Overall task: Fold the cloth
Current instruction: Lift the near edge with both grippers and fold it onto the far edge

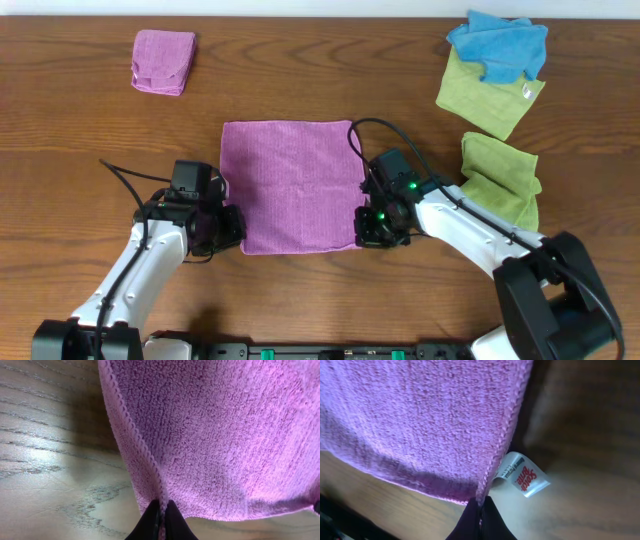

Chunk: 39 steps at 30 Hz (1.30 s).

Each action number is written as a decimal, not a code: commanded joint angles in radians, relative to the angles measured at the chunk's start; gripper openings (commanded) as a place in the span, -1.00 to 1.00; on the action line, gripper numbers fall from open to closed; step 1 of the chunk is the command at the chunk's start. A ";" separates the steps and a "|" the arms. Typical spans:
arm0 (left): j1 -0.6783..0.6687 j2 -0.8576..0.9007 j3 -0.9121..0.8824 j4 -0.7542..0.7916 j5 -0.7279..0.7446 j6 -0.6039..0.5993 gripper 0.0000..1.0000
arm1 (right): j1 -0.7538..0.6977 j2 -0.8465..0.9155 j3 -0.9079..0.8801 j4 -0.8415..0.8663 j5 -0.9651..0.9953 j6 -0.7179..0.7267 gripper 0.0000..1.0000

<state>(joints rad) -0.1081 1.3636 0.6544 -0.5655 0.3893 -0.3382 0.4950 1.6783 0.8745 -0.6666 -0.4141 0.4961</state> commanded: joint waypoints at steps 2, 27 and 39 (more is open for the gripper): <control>0.003 0.006 0.019 -0.007 0.005 0.008 -0.89 | -0.013 -0.005 0.054 -0.041 -0.016 0.004 -0.97; 0.003 0.202 0.274 0.238 -0.143 0.009 -0.89 | -0.119 0.003 0.240 0.218 0.198 -0.030 -0.97; 0.044 0.471 0.603 0.227 -0.198 0.047 -0.88 | -0.153 0.310 0.552 0.206 0.205 -0.067 -0.97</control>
<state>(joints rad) -0.0799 1.7966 1.2037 -0.3367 0.2104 -0.3099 0.3569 1.9602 1.3735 -0.4591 -0.2199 0.4511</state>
